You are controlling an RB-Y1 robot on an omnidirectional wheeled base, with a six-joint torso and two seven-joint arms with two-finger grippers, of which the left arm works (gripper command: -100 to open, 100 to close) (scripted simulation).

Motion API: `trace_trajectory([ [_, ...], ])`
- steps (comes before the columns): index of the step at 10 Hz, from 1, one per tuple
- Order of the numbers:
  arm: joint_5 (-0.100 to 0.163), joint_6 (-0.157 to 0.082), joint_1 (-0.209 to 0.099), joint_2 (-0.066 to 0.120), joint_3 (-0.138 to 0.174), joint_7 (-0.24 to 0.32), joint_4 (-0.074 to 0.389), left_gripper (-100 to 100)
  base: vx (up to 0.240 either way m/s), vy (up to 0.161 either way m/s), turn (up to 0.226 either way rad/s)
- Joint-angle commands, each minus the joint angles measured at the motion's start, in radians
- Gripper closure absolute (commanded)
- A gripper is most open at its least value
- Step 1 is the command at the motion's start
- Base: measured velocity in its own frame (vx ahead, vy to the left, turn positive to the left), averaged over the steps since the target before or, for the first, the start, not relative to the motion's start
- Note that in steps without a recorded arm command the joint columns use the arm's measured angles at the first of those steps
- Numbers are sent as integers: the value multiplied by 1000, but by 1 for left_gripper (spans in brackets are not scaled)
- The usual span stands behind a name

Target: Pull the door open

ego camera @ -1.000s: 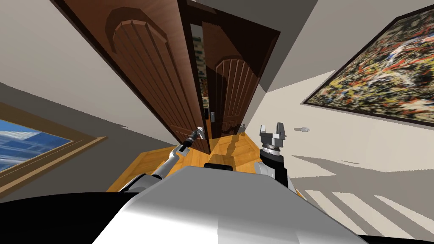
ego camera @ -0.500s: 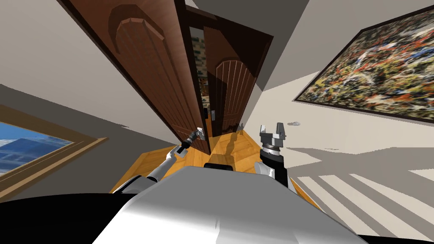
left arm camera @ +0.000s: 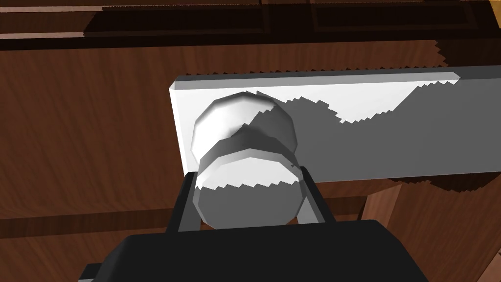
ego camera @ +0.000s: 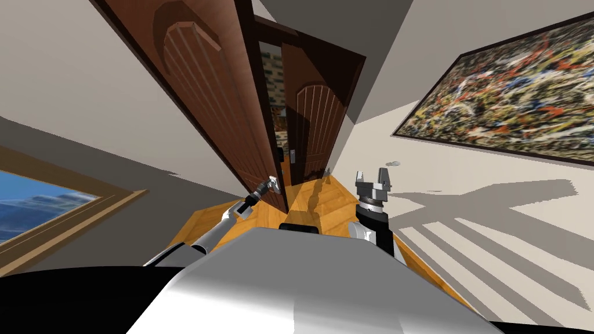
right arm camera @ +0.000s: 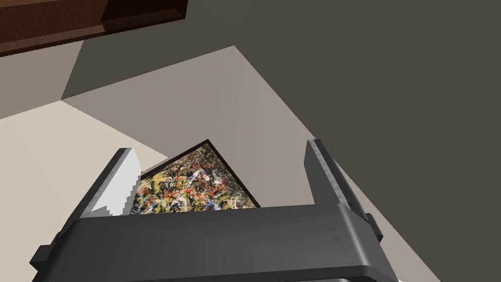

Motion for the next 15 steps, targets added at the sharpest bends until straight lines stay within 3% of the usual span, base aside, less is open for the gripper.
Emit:
trace_trajectory([
  [1,0,0,0,0,0,0,0,100,-71,70,-17],
  [2,-4,-37,13,21,-11,18,8,100,-144,107,-131],
  [10,-15,-166,46,93,-37,74,33,100,-167,122,-115],
  [11,-12,-153,39,90,-27,67,35,100,-77,58,-17],
  [12,-14,-173,42,98,-32,74,45,100,-97,100,-129],
  [15,-18,-204,44,109,-38,84,58,100,-157,124,-117],
])
